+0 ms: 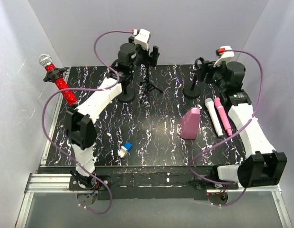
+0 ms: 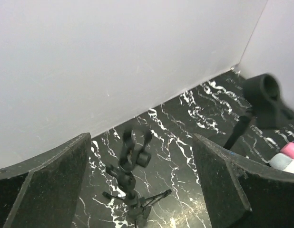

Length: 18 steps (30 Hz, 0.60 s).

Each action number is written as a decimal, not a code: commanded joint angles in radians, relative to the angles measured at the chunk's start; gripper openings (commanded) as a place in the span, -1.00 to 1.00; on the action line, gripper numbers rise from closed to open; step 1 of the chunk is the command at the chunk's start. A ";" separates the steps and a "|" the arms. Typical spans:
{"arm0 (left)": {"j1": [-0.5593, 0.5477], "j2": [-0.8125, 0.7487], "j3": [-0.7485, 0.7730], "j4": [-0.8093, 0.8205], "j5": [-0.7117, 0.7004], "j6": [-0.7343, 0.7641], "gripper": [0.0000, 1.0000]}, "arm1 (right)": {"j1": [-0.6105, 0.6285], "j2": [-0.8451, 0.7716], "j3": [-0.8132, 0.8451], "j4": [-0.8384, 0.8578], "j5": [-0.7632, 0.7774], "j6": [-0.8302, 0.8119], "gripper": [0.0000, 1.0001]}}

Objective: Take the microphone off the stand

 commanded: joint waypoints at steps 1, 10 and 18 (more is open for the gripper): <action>0.005 -0.220 -0.046 -0.071 -0.001 0.048 0.74 | -0.093 0.073 0.109 -0.017 -0.054 0.193 0.42; 0.006 -0.421 -0.213 -0.224 0.066 0.196 0.75 | -0.152 0.196 0.182 -0.004 -0.134 0.150 0.42; 0.006 -0.522 -0.290 -0.361 0.106 0.234 0.74 | -0.153 0.306 0.216 0.060 -0.169 0.096 0.41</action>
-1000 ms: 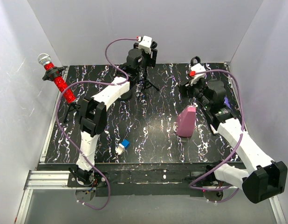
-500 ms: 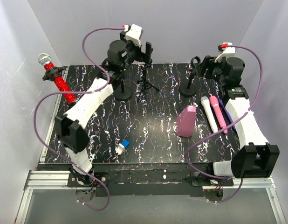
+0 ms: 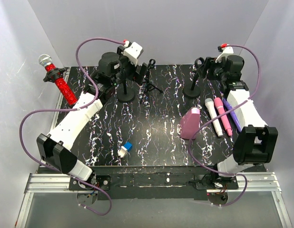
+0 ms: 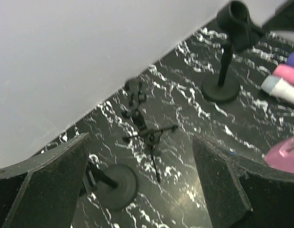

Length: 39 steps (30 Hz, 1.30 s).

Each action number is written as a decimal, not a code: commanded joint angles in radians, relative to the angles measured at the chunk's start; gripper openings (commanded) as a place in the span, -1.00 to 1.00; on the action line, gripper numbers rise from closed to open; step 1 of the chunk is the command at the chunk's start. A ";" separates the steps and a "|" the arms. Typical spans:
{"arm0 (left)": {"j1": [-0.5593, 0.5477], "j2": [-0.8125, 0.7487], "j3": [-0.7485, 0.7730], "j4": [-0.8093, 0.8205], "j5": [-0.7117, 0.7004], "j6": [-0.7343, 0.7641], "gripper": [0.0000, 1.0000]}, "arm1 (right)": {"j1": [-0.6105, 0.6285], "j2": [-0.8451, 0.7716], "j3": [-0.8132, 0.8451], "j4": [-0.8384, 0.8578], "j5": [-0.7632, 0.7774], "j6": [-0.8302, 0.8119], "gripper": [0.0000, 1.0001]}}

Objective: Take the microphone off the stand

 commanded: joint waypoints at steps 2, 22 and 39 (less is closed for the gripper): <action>0.004 -0.070 -0.028 -0.117 0.022 0.059 0.75 | -0.005 0.095 0.103 0.078 -0.047 -0.051 0.41; 0.004 -0.055 -0.009 -0.156 0.000 0.092 0.74 | -0.005 0.283 0.222 0.048 -0.252 -0.089 -0.56; 0.004 -0.141 -0.062 -0.255 -0.044 0.180 0.74 | 0.152 0.376 0.373 0.104 -0.377 -0.155 -0.71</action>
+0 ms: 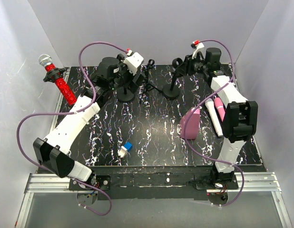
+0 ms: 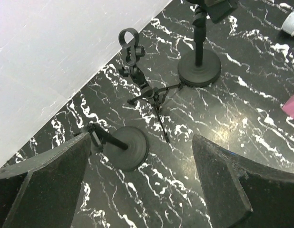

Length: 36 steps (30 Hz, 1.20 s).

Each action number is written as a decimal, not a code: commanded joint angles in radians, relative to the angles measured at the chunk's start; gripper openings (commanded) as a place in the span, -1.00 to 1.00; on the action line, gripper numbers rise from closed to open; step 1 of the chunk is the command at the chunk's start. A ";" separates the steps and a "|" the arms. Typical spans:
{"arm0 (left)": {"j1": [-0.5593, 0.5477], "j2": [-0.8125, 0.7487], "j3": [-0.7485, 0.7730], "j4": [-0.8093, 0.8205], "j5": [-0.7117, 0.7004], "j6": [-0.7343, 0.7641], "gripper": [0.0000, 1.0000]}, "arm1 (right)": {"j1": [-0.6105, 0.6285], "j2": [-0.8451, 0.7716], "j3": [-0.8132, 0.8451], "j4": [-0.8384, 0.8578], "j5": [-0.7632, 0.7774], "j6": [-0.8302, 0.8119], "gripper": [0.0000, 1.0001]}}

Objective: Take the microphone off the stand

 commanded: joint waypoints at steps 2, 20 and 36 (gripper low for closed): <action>0.004 -0.130 0.007 -0.102 -0.063 0.069 0.72 | 0.074 -0.012 0.080 0.049 0.060 -0.066 -0.26; 0.187 -0.442 0.003 0.033 -0.443 0.454 0.77 | 0.069 -0.242 -0.025 -0.007 0.116 0.084 0.74; 0.655 -0.211 0.260 -0.202 -0.566 -0.417 0.72 | 0.086 -0.260 0.080 -0.230 0.062 0.063 0.79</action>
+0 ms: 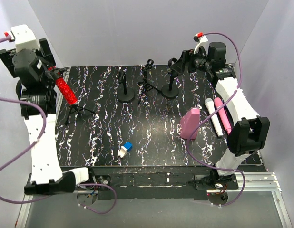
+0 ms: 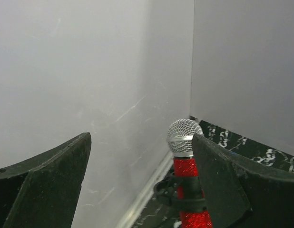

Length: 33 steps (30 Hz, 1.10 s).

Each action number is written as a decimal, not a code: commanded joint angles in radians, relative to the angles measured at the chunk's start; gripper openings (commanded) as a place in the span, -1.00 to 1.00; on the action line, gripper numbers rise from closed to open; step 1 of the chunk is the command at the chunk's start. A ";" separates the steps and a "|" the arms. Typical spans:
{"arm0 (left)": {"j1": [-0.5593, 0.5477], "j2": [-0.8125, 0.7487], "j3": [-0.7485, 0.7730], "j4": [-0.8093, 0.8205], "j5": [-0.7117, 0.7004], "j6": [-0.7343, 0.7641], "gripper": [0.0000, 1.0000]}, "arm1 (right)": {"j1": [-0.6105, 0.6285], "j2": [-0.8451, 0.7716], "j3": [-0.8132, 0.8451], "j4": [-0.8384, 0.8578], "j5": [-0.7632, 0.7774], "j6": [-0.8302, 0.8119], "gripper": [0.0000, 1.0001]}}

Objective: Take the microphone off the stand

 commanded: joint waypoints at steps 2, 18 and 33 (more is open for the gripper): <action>0.066 0.103 0.065 -0.113 0.090 -0.400 0.68 | 0.006 -0.067 0.062 -0.111 -0.007 -0.071 0.79; 0.103 0.278 0.069 -0.112 0.097 -0.781 0.31 | 0.027 -0.150 0.073 -0.403 0.048 -0.324 0.79; 0.245 0.333 0.168 -0.229 0.533 -0.528 -0.59 | 0.056 -0.191 -0.019 -0.172 -0.094 -0.039 0.66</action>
